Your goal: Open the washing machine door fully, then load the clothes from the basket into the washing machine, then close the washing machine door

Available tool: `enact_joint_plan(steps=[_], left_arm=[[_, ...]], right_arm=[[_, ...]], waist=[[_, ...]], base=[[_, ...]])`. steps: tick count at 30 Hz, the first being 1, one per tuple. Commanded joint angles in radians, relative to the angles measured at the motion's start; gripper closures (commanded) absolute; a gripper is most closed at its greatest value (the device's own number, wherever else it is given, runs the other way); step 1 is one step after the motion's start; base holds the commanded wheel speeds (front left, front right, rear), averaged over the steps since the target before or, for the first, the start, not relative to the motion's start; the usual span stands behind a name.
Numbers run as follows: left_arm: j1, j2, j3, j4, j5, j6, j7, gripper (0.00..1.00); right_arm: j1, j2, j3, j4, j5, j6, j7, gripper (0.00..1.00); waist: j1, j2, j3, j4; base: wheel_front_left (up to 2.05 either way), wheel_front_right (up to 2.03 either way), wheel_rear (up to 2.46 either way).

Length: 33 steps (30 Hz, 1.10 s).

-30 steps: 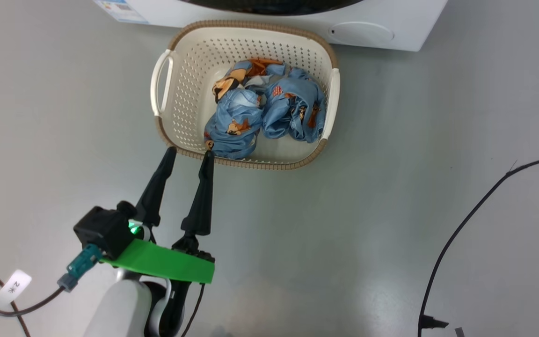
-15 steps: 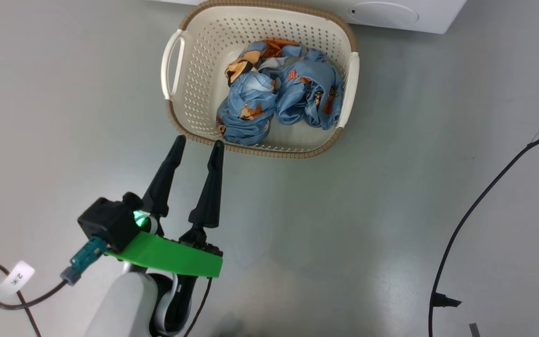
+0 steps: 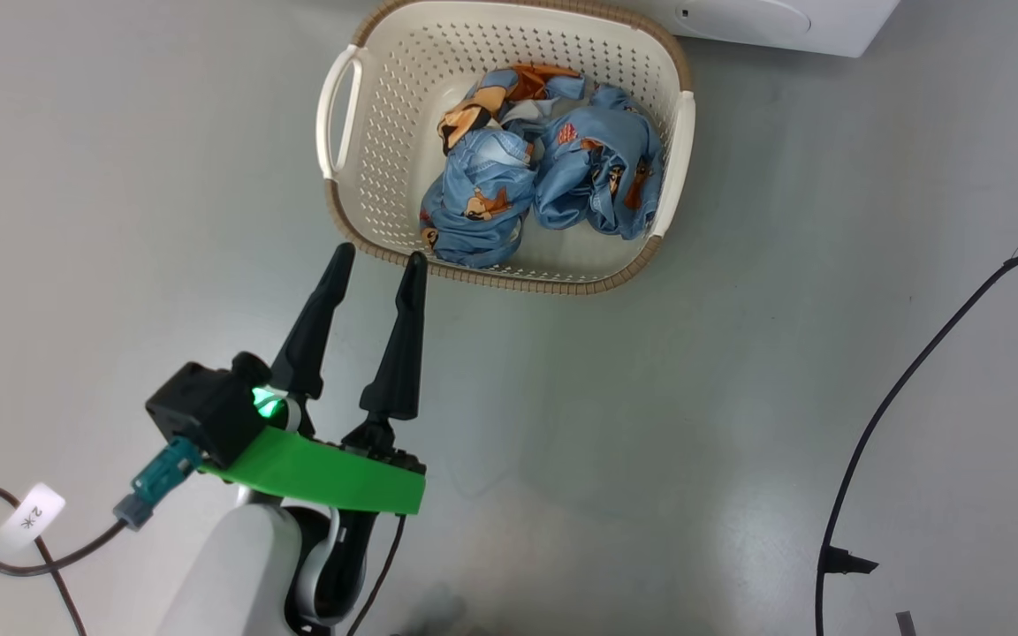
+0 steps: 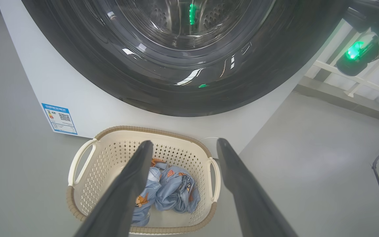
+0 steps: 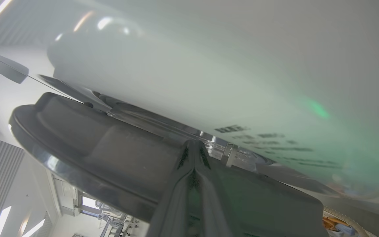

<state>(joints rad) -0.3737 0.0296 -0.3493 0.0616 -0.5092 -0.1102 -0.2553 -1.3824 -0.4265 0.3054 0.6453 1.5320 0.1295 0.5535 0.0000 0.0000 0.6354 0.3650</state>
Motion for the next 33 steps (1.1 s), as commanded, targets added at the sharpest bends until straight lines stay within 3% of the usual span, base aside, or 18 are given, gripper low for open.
enact_joint_plan(steps=[1,33], left_arm=[[-0.001,0.021,0.026,-0.028,-0.007,0.003,-0.006,0.00],[0.022,0.021,0.042,-0.009,0.022,0.002,-0.006,0.00]], right_arm=[[-0.005,0.021,0.014,-0.022,-0.008,0.001,0.009,1.00],[0.130,0.060,0.111,-0.041,0.002,0.001,0.045,1.00]], waist=[[0.0000,0.0000,-0.002,0.001],[0.0000,0.0000,-0.098,-0.023]], base=[[0.00,0.00,0.00],[0.00,0.00,0.00]])
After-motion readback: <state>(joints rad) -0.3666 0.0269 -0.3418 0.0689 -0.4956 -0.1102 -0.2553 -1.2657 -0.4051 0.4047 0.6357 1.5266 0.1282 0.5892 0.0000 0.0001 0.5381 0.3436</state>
